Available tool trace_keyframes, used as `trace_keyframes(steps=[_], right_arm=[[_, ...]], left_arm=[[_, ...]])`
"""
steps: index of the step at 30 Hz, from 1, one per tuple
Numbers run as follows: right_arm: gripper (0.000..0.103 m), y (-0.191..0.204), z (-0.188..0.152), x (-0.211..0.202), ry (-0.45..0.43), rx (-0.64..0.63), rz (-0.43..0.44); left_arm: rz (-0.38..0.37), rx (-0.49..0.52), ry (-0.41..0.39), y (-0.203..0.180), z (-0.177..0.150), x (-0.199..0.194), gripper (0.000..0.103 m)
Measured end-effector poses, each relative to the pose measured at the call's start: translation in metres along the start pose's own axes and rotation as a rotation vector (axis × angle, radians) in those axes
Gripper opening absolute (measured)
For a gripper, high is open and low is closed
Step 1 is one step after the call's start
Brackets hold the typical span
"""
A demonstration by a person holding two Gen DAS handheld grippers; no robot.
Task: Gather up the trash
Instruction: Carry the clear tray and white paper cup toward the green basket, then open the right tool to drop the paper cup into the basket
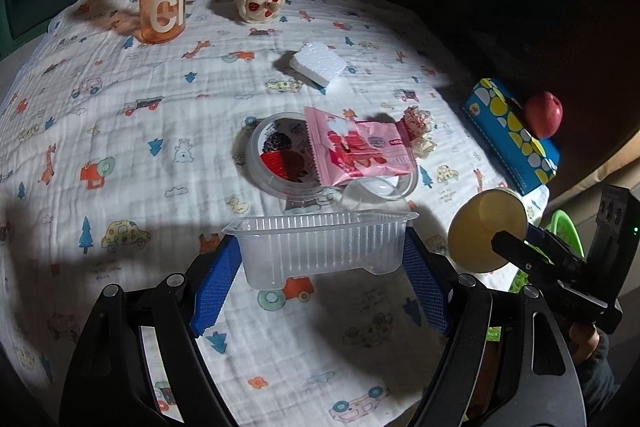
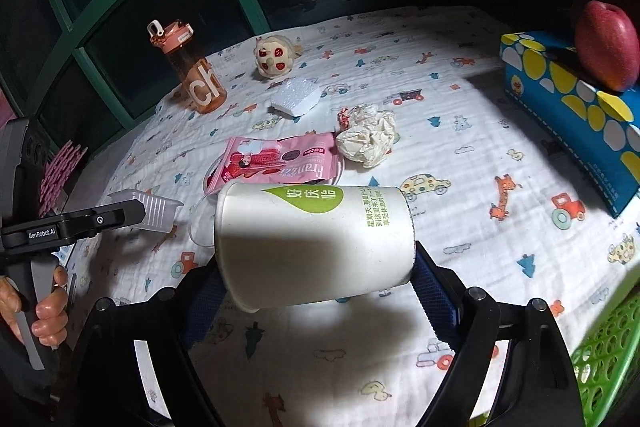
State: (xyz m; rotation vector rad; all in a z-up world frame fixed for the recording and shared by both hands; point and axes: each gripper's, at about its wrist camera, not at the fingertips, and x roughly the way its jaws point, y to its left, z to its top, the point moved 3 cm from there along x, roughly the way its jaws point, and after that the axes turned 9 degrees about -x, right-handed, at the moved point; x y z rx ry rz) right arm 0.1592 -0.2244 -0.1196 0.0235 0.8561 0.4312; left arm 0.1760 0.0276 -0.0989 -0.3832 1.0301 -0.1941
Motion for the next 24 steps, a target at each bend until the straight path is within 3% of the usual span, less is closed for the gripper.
trace_keyframes(steps=[11, 18, 24], right_arm=[[0.082, -0.051, -0.023, -0.097, -0.116, 0.133, -0.135], [0.082, -0.109, -0.06, -0.169, -0.154, 0.244, -0.307], [0.079, -0.154, -0.094, -0.203, -0.141, 0.332, -0.426]], left_arm=[[-0.083, 0.123, 0.008, -0.07, -0.008, -0.003, 0.077], [-0.154, 0.206, 0.026, -0.128, -0.016, -0.002, 0.077], [-0.201, 0.285, 0.045, -0.176, -0.029, 0.0, 0.077]])
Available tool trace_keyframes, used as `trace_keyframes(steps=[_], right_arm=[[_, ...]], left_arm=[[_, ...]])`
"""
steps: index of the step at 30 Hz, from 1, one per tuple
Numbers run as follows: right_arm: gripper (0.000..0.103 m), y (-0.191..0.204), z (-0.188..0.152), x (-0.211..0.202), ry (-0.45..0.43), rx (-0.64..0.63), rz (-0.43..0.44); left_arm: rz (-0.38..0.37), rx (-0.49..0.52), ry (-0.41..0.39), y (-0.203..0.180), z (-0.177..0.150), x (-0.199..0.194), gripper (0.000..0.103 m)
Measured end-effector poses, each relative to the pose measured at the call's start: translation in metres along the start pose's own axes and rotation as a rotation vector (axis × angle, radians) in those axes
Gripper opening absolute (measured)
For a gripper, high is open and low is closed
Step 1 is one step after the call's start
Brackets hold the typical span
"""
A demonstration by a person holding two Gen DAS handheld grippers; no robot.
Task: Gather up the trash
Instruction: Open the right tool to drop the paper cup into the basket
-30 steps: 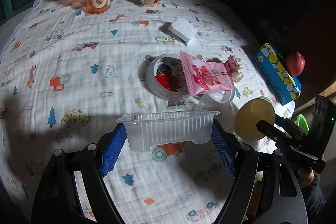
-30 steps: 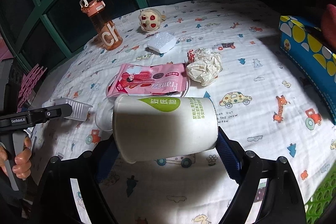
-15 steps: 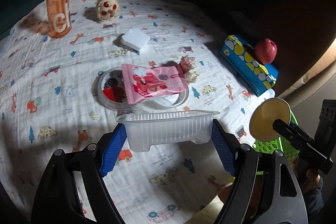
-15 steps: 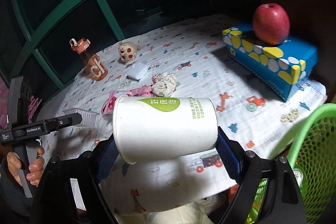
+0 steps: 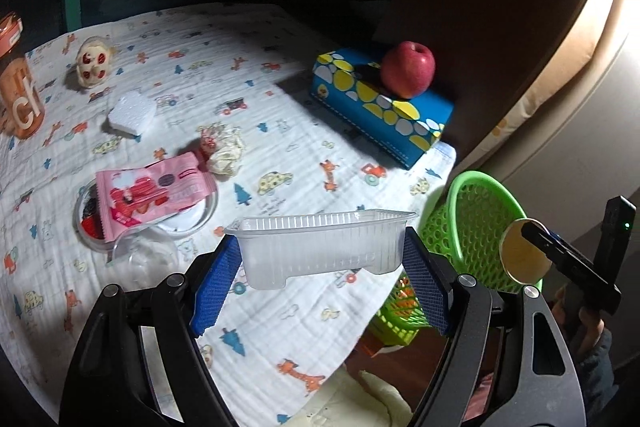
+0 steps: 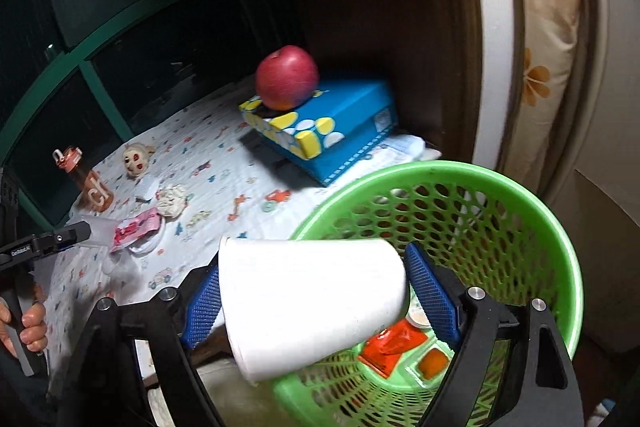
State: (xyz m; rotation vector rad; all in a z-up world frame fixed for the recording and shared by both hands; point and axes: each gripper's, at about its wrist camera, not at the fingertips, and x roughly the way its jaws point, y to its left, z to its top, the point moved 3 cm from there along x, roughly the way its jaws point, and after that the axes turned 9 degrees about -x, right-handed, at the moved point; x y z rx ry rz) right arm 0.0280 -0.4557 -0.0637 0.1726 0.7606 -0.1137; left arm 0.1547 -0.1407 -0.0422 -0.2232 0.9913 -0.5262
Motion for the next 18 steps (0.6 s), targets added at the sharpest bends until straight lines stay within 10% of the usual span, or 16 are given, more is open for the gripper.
trace_keyframes(steps=[18], right_arm=[[0.078, -0.066, -0.024, -0.043, -0.063, 0.111, -0.072]], left_arm=[[-0.086, 0.185, 0.118, -0.114, -0.026, 0.048, 0.077]])
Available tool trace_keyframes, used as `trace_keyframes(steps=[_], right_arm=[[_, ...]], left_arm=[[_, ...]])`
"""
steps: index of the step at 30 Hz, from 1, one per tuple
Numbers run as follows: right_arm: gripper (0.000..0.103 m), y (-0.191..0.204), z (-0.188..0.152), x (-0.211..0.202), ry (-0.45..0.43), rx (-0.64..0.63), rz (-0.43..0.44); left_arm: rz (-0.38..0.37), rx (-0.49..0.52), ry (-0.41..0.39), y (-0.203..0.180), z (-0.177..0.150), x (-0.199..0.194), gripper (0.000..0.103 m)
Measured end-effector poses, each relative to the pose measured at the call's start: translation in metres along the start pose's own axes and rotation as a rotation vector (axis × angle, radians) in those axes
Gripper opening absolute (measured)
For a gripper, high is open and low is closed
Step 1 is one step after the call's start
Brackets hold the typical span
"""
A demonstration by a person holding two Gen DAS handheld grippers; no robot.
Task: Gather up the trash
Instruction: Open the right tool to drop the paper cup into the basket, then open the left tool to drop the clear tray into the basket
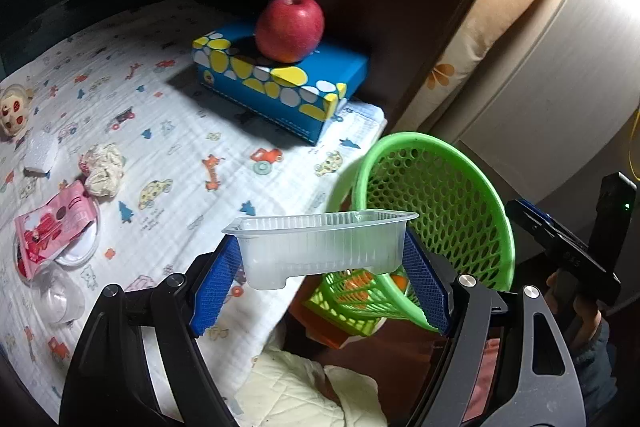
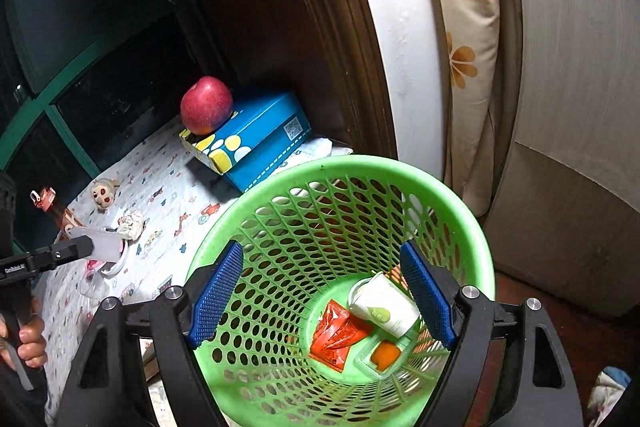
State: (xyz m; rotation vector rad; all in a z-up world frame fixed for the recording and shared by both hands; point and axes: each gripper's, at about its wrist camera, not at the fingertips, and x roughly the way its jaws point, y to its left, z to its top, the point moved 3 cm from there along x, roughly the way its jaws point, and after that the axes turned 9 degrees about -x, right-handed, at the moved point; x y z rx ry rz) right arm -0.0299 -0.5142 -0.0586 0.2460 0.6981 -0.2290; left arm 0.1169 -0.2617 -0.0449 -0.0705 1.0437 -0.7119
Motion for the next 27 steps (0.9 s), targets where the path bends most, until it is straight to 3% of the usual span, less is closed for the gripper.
trace_keyframes(steps=[14, 20, 23, 27], right_arm=[[0.078, -0.021, -0.008, -0.03, -0.048, 0.047, -0.015], [0.078, -0.026, -0.01, -0.036, -0.057, 0.061, -0.013], [0.078, -0.026, -0.012, -0.036, -0.056, 0.065, -0.009], [0.078, -0.025, -0.013, -0.036, -0.053, 0.074, -0.001]], left_arm=[[-0.082, 0.094, 0.114, -0.072, -0.011, 0.054, 0.078], [-0.111, 0.095, 0.156, -0.085, -0.017, 0.07, 0.08], [-0.128, 0.08, 0.17, -0.086, -0.018, 0.074, 0.088], [-0.135, 0.079, 0.166, -0.084, -0.019, 0.072, 0.088]])
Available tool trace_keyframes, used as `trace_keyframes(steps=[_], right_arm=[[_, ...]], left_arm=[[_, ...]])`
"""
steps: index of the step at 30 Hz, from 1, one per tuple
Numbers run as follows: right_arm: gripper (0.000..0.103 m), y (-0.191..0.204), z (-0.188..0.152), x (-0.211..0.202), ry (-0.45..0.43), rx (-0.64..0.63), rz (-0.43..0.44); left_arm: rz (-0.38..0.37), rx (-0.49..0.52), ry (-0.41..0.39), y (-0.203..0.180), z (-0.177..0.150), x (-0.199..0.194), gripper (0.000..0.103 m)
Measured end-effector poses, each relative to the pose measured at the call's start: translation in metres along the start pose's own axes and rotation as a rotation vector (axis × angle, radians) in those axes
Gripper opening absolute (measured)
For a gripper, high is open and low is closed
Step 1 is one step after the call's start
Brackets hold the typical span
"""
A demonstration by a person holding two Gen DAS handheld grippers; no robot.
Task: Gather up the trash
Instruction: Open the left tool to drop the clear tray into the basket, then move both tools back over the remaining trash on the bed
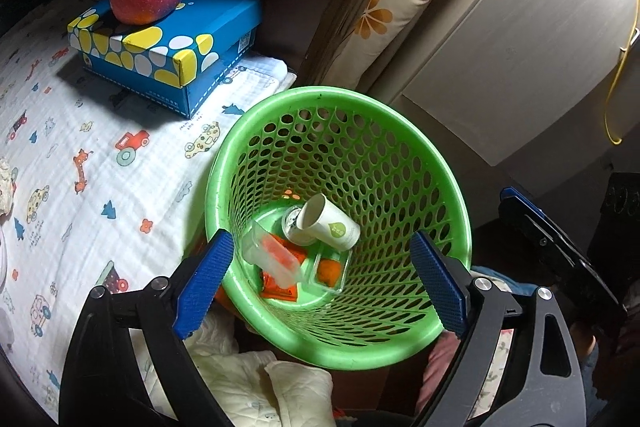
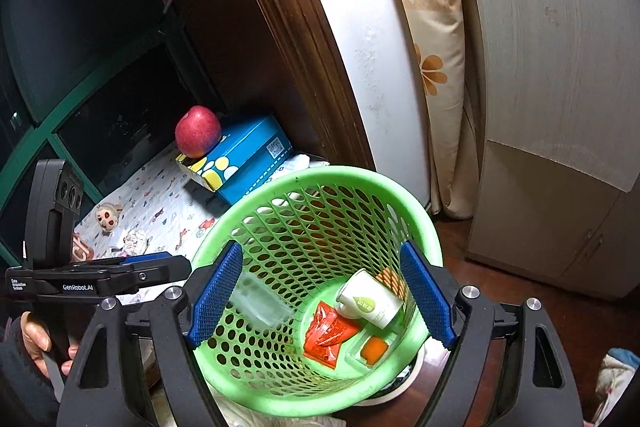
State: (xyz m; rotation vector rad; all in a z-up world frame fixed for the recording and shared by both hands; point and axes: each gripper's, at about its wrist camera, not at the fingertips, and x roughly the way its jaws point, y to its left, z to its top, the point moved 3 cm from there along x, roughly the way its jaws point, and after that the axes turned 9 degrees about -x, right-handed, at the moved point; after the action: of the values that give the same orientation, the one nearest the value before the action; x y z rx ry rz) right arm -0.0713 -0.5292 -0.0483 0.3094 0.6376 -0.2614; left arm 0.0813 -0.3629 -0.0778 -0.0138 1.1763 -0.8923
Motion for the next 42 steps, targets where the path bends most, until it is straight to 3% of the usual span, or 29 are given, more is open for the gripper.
trace_keyframes(steps=[7, 20, 34, 38, 42], right_arm=[[0.078, 0.019, 0.001, 0.002, 0.0, -0.021, 0.03], [0.079, 0.099, 0.012, 0.026, 0.021, -0.131, 0.15], [0.079, 0.198, 0.016, 0.078, 0.09, -0.25, 0.287], [0.079, 0.227, 0.015, 0.097, 0.12, -0.283, 0.319], [0.079, 0.255, 0.014, 0.115, 0.145, -0.321, 0.338]], left_arm=[[0.044, -0.008, -0.058, 0.021, -0.002, -0.031, 0.088], [0.241, -0.094, -0.237, 0.111, -0.018, -0.108, 0.088], [0.406, -0.381, -0.358, 0.26, -0.037, -0.187, 0.087], [0.427, -0.439, -0.379, 0.297, -0.04, -0.202, 0.082], [0.399, -0.498, -0.377, 0.327, -0.041, -0.205, 0.075]])
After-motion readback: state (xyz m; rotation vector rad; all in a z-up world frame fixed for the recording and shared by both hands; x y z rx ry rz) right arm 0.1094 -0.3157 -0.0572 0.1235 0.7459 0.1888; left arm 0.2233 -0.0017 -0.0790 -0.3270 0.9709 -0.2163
